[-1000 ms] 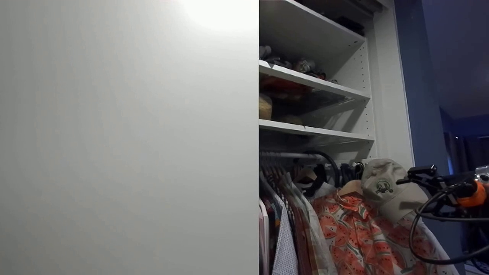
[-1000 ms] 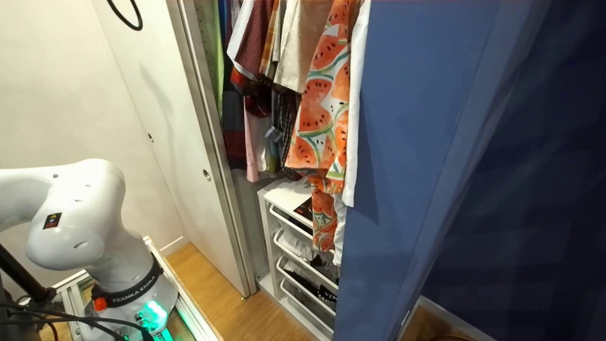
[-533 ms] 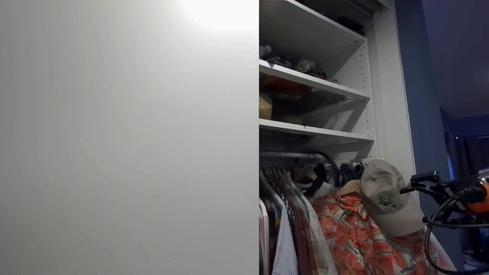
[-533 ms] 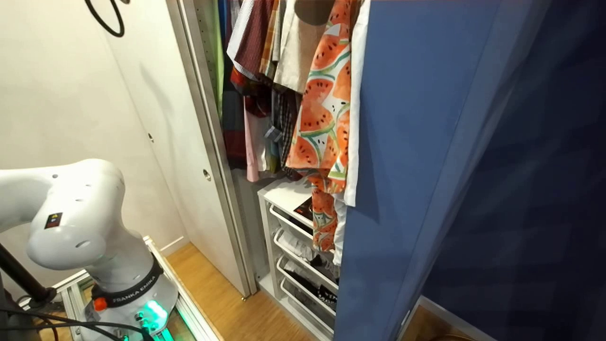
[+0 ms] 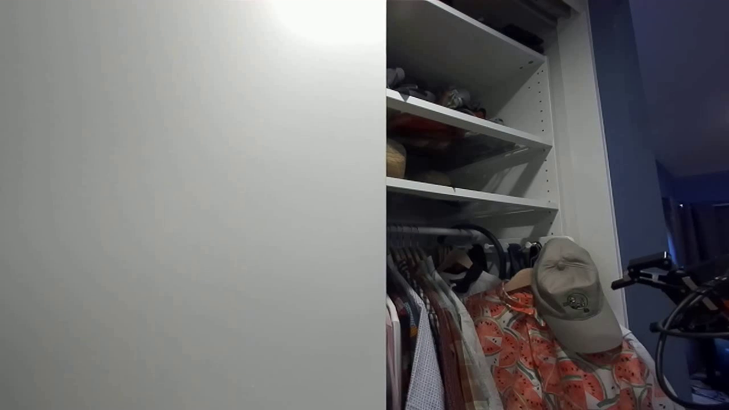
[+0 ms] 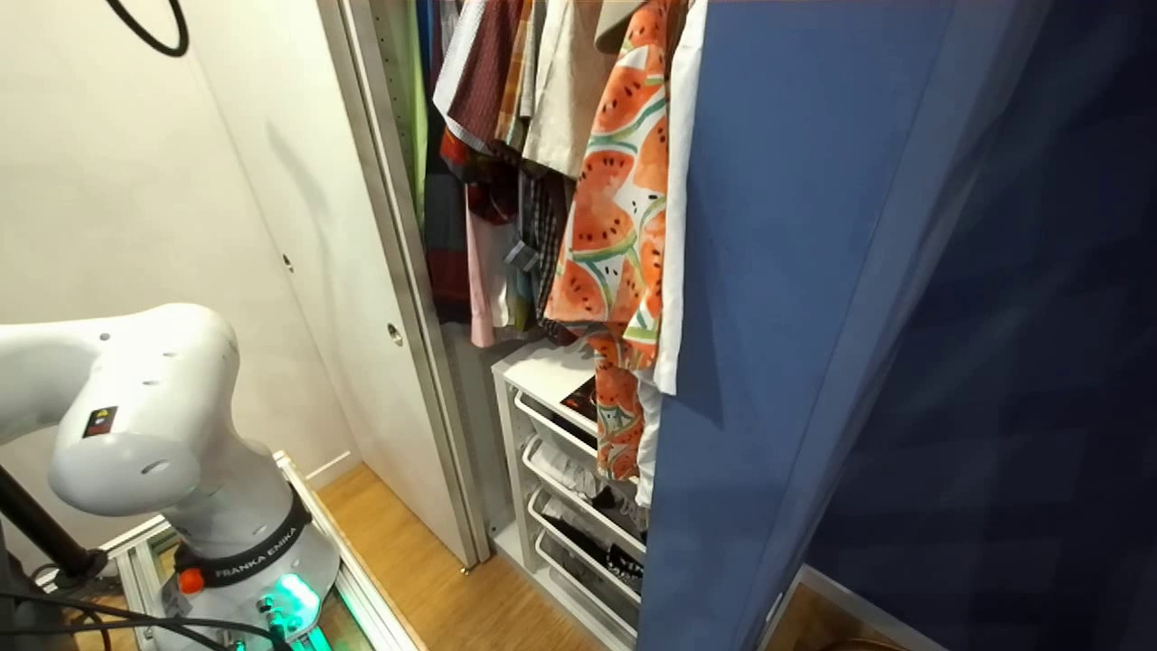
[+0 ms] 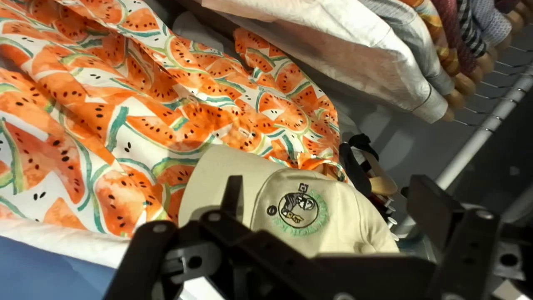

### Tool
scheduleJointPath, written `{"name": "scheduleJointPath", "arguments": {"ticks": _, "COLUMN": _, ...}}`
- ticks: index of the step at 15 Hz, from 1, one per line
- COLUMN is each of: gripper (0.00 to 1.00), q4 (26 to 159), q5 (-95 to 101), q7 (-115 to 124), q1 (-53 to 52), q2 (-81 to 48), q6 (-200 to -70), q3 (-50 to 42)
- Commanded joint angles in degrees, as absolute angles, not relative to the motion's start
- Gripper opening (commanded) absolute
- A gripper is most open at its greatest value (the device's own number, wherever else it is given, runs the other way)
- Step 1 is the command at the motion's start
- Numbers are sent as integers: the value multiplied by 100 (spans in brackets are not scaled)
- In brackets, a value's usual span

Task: Hang the cap in the shelf

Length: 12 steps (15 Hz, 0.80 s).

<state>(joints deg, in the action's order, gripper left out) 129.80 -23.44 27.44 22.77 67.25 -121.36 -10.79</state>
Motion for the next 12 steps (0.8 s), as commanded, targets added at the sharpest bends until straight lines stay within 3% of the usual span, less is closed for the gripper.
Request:
{"name": "scheduleJointPath", "arguments": {"ticks": 1, "gripper": 100, "q4": 12807, "q5": -2110, "q7": 2866, "q1": 2417, "q2": 6942, "q6": -12035, "q3": -1102}}
{"name": "scheduleJointPath", "arguments": {"ticks": 12, "gripper": 100, "q4": 12803, "q5": -2106, "q7": 2810, "q1": 2396, "q2": 7088, "q6": -12139, "q3": -1126}}
